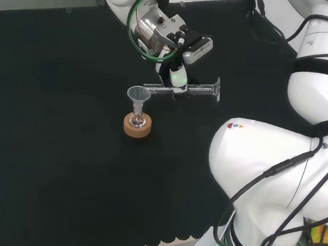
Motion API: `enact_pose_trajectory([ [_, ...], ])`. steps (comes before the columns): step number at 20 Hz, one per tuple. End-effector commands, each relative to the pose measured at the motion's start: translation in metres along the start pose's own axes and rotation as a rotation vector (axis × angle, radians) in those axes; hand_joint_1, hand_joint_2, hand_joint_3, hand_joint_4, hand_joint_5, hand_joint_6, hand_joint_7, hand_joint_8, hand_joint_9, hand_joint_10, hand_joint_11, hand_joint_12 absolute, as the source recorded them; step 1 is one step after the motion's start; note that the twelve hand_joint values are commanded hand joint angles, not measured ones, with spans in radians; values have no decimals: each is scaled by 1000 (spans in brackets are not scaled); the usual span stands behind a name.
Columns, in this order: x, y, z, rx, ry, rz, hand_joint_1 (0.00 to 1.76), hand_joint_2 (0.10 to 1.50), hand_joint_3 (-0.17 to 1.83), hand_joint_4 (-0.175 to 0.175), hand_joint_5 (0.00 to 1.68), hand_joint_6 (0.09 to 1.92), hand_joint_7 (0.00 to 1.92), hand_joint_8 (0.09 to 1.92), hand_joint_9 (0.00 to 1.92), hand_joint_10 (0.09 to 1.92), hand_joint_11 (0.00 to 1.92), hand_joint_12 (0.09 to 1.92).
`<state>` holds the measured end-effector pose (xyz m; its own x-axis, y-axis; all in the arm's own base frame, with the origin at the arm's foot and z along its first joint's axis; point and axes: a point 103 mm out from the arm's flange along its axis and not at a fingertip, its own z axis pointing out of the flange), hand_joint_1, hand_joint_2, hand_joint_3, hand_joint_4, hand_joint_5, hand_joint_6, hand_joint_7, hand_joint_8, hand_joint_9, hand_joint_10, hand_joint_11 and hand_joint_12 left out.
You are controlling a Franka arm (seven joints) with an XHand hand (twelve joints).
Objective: Pour the water from the graduated cylinder into the round-bottom flask.
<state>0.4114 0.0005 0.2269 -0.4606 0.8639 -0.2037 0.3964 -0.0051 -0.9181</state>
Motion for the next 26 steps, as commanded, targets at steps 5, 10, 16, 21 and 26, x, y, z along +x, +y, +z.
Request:
enact_pose_trajectory([
  [5, 1, 0, 5, -19, -1, -6, 1252, 1132, 0, -175, 927, 1060, 970, 1054, 1424, 87, 1190, 818],
  [10, 3, -1, 4, -29, -1, -11, 1252, 1133, 0, -175, 926, 1062, 968, 1055, 1424, 87, 1190, 817],
  [16, 4, -1, 4, -75, 11, -19, 1251, 1134, 1, -175, 923, 1065, 966, 1058, 1423, 87, 1191, 817],
  [21, 2, -4, 2, -156, 26, -39, 1249, 1139, 2, -175, 914, 1080, 955, 1074, 1420, 87, 1192, 817],
  [26, -2, -6, 1, -248, 59, -70, 1248, 1140, 2, -175, 911, 1084, 952, 1079, 1418, 87, 1190, 817],
])
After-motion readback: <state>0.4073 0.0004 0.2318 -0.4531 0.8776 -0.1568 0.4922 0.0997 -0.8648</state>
